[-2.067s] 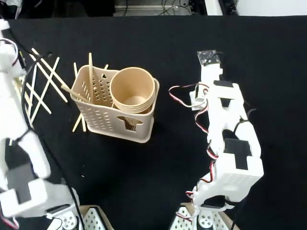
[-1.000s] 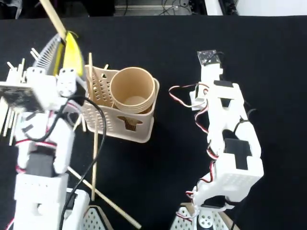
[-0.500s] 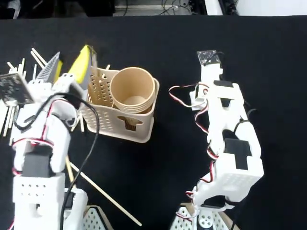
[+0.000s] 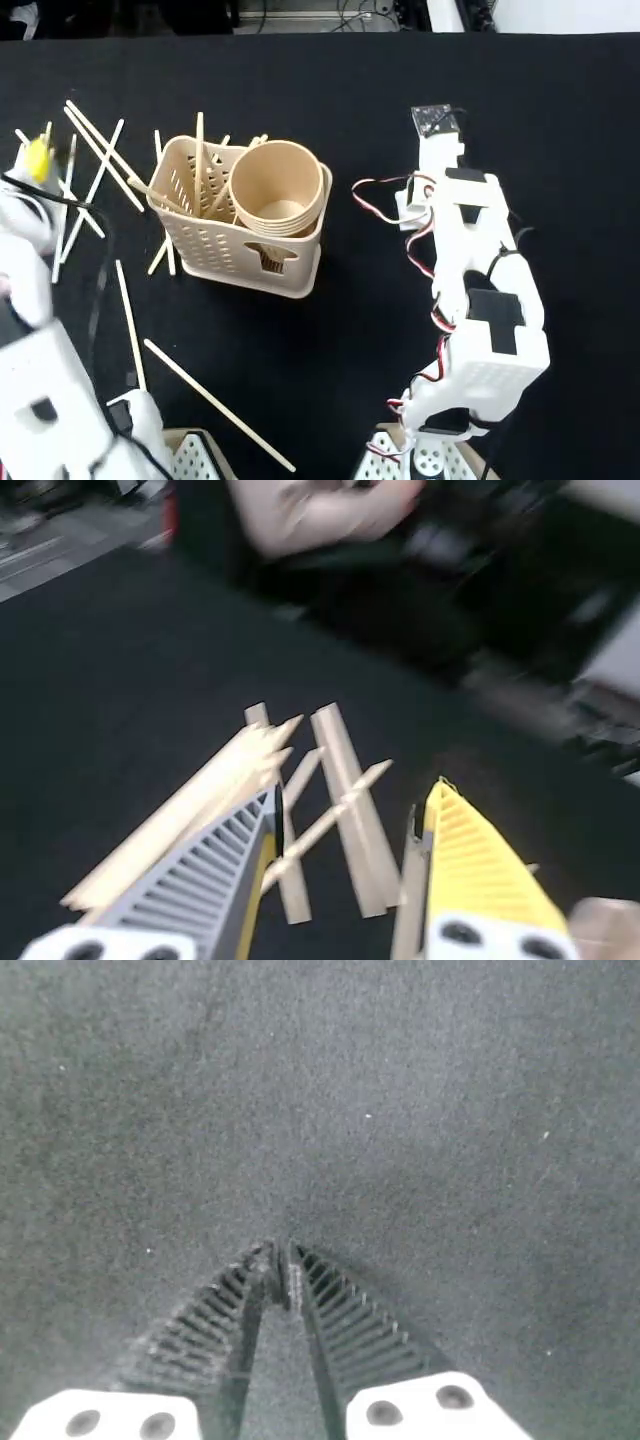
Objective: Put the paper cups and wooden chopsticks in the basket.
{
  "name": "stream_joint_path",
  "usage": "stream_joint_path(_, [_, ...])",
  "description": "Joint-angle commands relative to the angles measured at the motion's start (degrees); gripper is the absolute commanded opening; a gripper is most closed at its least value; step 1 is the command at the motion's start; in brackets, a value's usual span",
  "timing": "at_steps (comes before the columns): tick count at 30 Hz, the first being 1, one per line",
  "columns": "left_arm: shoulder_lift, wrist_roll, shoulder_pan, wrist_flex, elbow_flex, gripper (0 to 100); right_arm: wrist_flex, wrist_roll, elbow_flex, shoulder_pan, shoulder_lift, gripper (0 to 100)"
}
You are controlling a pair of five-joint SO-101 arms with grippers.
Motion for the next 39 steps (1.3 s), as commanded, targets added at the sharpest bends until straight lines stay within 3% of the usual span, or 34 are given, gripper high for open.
stream_joint_path(1, [15.47,-10.02,-6.73,0.44,-6.46,24,-0.70,0.62,-0.48,-0.88,-0.22,1.2])
stream_joint_path(8, [43.78,-25.49,-10.86,0.79,-19.47,24,-0.70,0.62,-0.48,-0.88,-0.22,1.2])
stream_joint_path(13, [64.53,-31.74,-10.77,7.38,-35.82,24,-0.70,0.62,-0.48,-0.88,-0.22,1.2])
stream_joint_path(25, [113.49,-36.22,-10.51,32.70,-103.16,26,-0.70,0.62,-0.48,-0.88,-0.22,1.2])
stream_joint_path(28, [123.16,-36.48,-10.86,35.43,-117.14,26,-0.70,0.62,-0.48,-0.88,-0.22,1.2])
stream_joint_path(32, [132.92,-37.10,-11.56,35.25,-123.12,25,-0.70,0.62,-0.48,-0.88,-0.22,1.2])
stream_joint_path(38, [138.29,-37.01,-10.95,36.48,-123.65,2,-0.97,0.62,-0.13,-0.97,-0.22,1.2])
stream_joint_path(39, [138.37,-36.13,-10.24,38.07,-123.65,4,-0.97,0.62,-0.13,-0.97,-0.22,1.2])
